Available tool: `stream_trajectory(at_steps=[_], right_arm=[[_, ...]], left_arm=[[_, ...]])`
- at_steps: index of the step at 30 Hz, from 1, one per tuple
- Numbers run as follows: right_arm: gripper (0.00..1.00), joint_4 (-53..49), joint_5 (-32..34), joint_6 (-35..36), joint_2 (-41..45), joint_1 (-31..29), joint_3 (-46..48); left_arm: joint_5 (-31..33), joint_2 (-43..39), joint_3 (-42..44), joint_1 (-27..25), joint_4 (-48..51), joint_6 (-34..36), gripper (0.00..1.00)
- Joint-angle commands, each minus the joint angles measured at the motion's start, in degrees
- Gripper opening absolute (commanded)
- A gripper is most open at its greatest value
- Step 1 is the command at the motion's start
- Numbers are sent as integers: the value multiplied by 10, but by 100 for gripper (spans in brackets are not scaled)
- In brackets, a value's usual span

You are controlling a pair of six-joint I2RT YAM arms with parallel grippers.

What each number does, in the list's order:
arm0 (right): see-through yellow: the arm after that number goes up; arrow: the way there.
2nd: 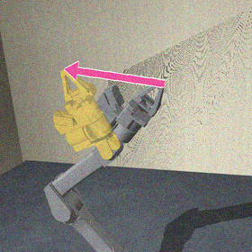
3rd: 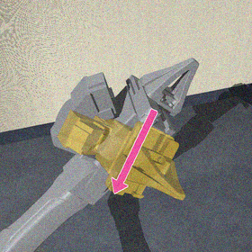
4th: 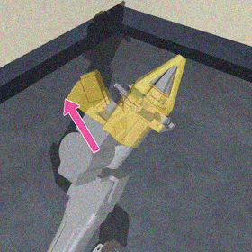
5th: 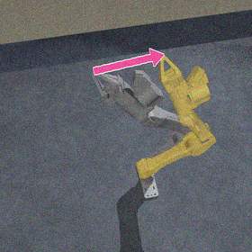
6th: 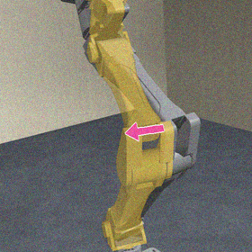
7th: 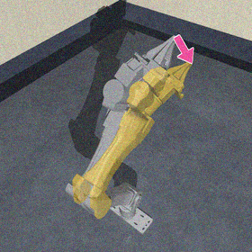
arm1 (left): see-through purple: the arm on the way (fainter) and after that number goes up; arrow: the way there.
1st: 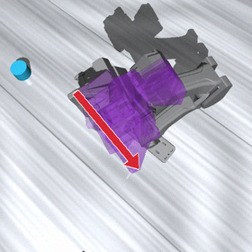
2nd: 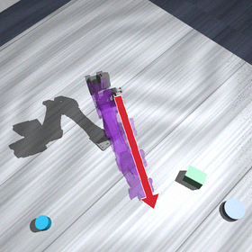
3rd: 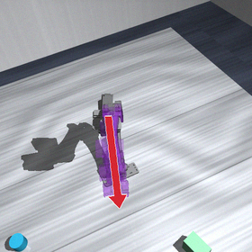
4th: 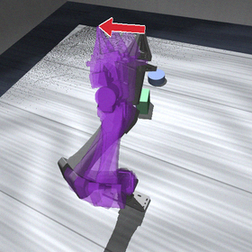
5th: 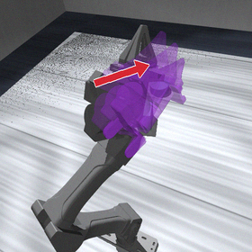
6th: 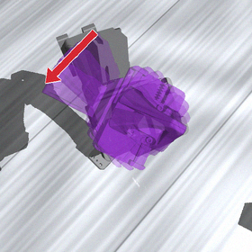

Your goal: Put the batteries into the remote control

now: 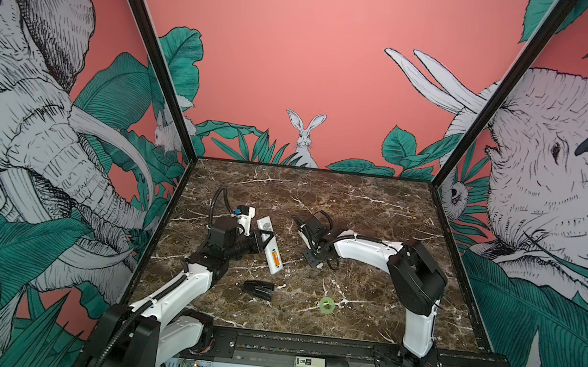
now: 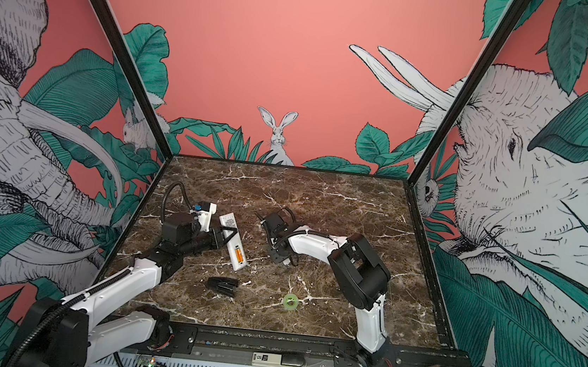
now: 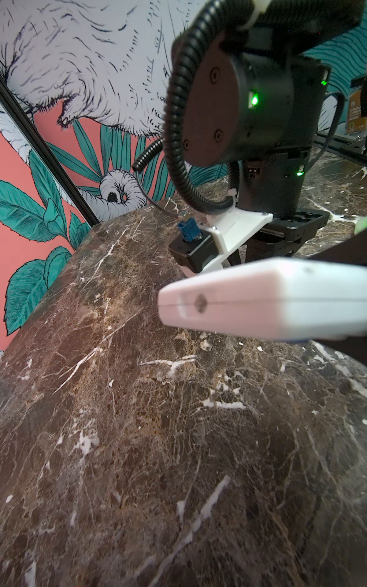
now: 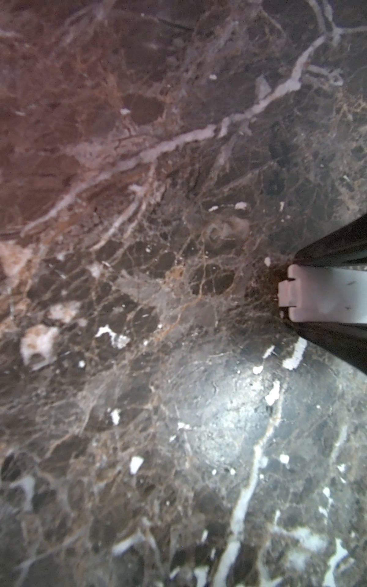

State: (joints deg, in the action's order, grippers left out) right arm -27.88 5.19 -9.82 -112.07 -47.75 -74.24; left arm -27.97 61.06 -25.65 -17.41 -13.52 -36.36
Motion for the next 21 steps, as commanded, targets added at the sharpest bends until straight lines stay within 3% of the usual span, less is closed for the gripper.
stream_trajectory(at_steps=[1,21], right_arm=[[30,-18,0,6,15,-2,18],[25,51,-21,13,123,-2,79]], left_arm=[[1,0,-7,5,-3,5,0],[1,12,-16,4,-17,-1,0]])
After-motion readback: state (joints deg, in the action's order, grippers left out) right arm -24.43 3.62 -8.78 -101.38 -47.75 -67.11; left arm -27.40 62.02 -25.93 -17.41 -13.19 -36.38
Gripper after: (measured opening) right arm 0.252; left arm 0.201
